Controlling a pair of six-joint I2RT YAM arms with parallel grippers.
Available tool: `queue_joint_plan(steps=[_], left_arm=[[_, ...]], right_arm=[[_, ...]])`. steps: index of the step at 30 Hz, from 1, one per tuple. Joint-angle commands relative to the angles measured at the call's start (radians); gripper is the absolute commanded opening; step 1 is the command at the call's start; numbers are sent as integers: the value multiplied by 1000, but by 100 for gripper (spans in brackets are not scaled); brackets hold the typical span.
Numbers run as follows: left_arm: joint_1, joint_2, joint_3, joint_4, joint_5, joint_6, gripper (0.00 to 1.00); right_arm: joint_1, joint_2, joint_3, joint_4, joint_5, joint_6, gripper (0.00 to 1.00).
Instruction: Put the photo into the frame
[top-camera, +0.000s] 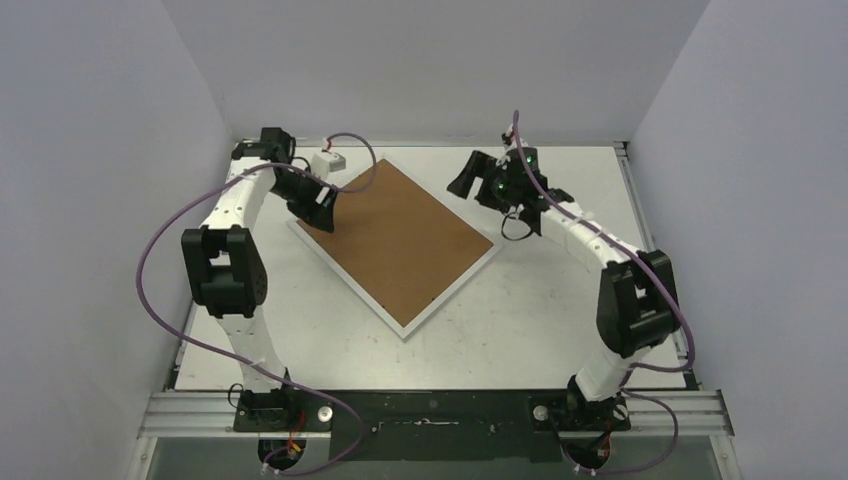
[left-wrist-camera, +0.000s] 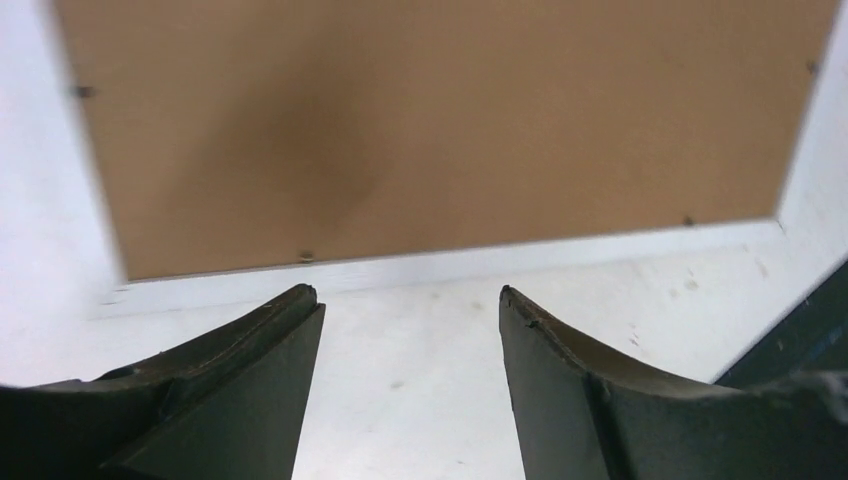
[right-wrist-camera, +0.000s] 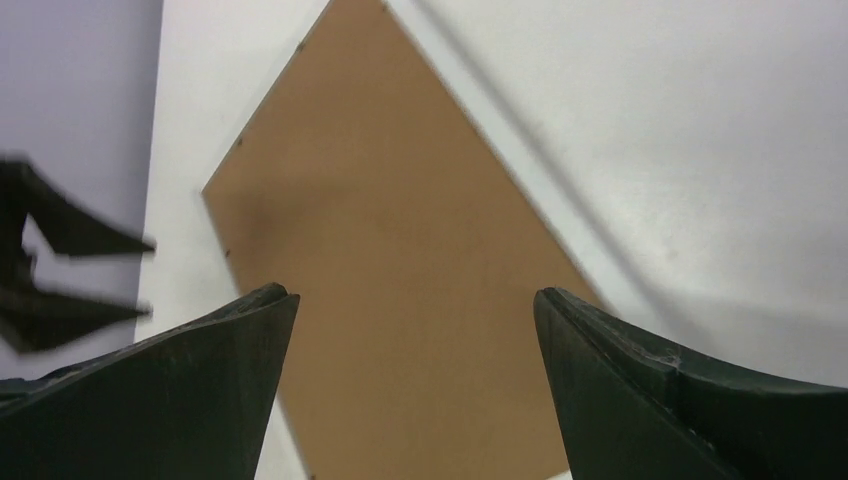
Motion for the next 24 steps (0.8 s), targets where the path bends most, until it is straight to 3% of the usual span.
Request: queue_joint_plan(steps=[1, 5, 12, 18, 24], left_arm=[[43, 161, 248, -3, 5, -150, 63], [90, 347, 454, 28, -1, -273, 62], [89, 511, 650, 30, 4, -321, 62], [97, 526, 635, 46, 20, -313, 60], [112, 521, 618, 63, 52, -311, 54]], right_arm=[[144, -170, -267, 74, 6, 134, 94], [233, -286, -480, 181, 17, 309, 98], [360, -366, -626, 266, 90, 496, 96], [408, -327, -656, 377, 92, 571, 93], [420, -313, -655, 376, 75, 588, 92]])
